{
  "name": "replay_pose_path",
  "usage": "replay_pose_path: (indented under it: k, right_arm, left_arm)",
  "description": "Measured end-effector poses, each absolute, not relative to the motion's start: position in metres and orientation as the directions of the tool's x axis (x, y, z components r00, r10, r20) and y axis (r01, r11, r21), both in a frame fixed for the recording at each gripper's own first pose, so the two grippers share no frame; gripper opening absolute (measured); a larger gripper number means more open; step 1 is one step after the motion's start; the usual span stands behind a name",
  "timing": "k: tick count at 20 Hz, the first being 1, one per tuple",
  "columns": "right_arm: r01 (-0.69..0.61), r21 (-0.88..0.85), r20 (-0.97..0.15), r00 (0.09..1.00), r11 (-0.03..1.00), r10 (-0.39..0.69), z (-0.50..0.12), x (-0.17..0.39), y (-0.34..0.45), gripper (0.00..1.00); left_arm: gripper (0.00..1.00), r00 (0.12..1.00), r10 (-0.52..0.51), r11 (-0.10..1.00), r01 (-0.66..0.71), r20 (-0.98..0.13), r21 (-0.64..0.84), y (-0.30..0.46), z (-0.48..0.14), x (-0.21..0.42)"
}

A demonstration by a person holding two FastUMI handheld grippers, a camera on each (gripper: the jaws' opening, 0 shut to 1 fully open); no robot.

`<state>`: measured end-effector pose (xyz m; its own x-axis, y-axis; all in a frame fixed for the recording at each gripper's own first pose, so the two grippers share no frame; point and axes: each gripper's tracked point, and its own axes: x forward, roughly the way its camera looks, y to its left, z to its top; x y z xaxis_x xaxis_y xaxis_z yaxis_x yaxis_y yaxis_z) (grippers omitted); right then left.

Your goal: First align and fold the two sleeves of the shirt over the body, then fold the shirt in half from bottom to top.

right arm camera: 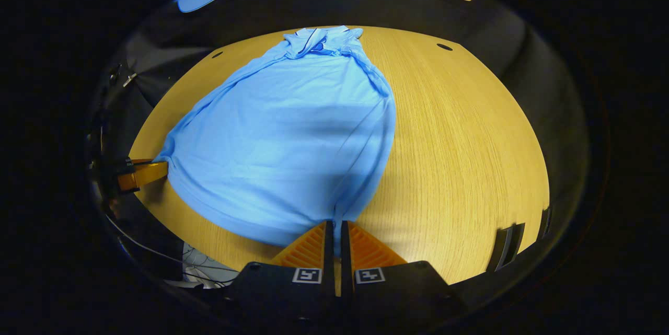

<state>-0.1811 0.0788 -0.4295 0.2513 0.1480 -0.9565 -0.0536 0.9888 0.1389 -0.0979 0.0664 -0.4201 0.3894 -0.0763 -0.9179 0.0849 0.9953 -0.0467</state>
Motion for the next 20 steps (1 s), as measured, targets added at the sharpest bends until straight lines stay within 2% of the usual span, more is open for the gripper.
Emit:
replay_pose_path:
  k: [1,6,11,20]
  right_arm:
    - [-0.067,0.152,-0.951,0.260,0.986,0.165,-0.428,-0.179,0.080,0.05]
    - [0.004,0.185,-0.926,0.337,0.983,0.173,-0.418,-0.156,0.072,0.05]
    - [0.018,0.208,-0.854,0.492,0.978,0.172,-0.386,-0.066,0.058,0.05]
    - [0.079,0.225,-0.759,0.640,0.971,0.124,-0.390,0.090,0.020,0.05]
  left_arm:
    - [0.07,0.393,-0.073,0.996,0.084,-0.916,-0.044,0.066,-0.420,-0.097]
    - [0.06,0.438,-0.112,0.994,0.058,-0.892,-0.096,0.063,-0.406,-0.074]
    - [0.06,0.576,-0.135,0.990,0.040,-0.806,-0.137,0.053,-0.361,0.019]
    - [0.06,0.698,-0.081,0.991,-0.020,-0.711,-0.133,0.046,-0.343,0.168]
